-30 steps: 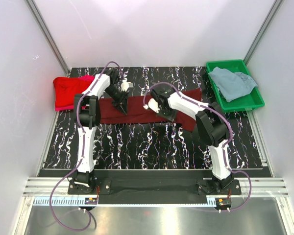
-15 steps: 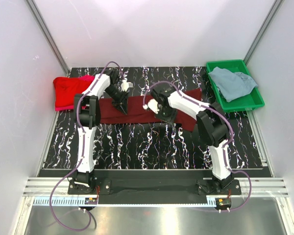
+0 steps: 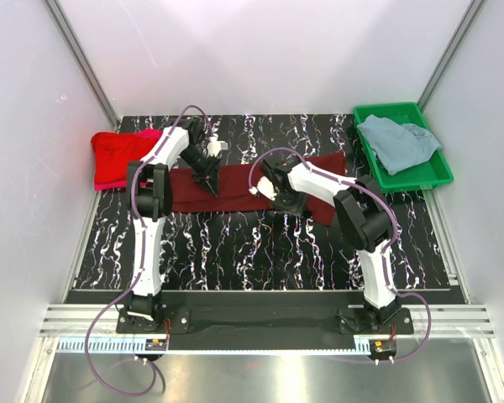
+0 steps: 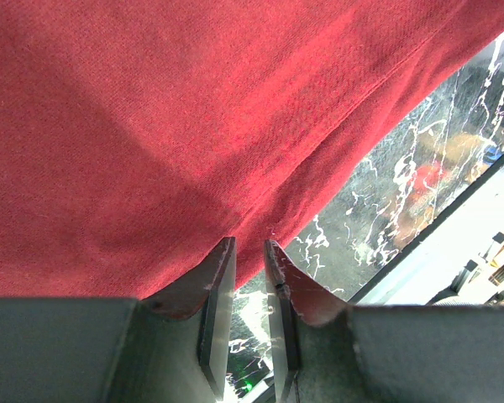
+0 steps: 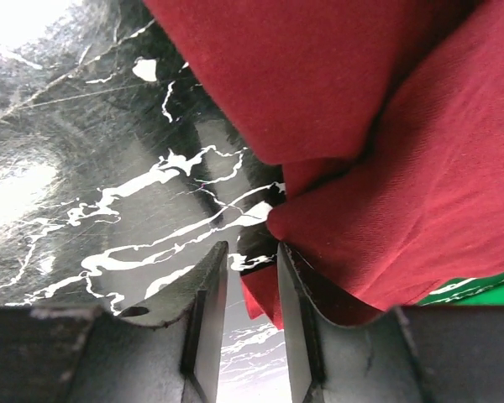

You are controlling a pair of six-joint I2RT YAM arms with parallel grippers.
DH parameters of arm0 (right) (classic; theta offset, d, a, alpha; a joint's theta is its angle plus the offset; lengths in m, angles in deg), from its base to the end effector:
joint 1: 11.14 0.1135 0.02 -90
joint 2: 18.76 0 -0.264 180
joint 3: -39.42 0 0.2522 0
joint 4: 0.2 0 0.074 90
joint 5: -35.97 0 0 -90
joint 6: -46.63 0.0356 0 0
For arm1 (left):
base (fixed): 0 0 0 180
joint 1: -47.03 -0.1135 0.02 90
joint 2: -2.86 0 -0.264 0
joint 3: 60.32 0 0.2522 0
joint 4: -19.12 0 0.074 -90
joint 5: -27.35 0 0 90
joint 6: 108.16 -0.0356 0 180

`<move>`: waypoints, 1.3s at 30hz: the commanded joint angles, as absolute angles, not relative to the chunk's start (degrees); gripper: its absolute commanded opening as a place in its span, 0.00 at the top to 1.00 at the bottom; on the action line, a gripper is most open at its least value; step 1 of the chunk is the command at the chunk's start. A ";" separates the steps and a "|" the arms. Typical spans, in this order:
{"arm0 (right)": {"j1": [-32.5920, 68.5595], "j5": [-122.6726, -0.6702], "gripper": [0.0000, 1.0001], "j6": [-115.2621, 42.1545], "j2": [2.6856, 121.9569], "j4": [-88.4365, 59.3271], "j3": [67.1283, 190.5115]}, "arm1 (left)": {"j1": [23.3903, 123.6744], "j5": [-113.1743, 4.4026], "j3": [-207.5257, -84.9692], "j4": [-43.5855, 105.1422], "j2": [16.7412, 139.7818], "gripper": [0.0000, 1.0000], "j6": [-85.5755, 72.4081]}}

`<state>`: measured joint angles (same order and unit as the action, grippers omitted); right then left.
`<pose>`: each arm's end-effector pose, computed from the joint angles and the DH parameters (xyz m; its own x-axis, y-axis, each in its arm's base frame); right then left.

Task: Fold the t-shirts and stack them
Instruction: Fold the tshirt

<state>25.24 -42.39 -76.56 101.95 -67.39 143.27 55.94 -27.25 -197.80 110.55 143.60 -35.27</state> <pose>0.3323 0.2359 0.1590 -0.3613 -0.9322 0.0231 -0.9104 0.3473 -0.2247 0.4589 -0.0928 0.1636 -0.9177 0.3866 -0.0917 0.3656 0.7312 -0.5758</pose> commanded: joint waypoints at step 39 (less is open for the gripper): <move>27.09 -41.45 1.00 -77.92 96.64 -67.20 150.03 | 57.49 -24.77 -198.36 116.38 143.13 0.74 -35.57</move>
<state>25.83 -38.20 -80.89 99.87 -62.45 145.19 57.19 -26.75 -197.80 110.55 143.60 -35.27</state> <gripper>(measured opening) 0.011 0.257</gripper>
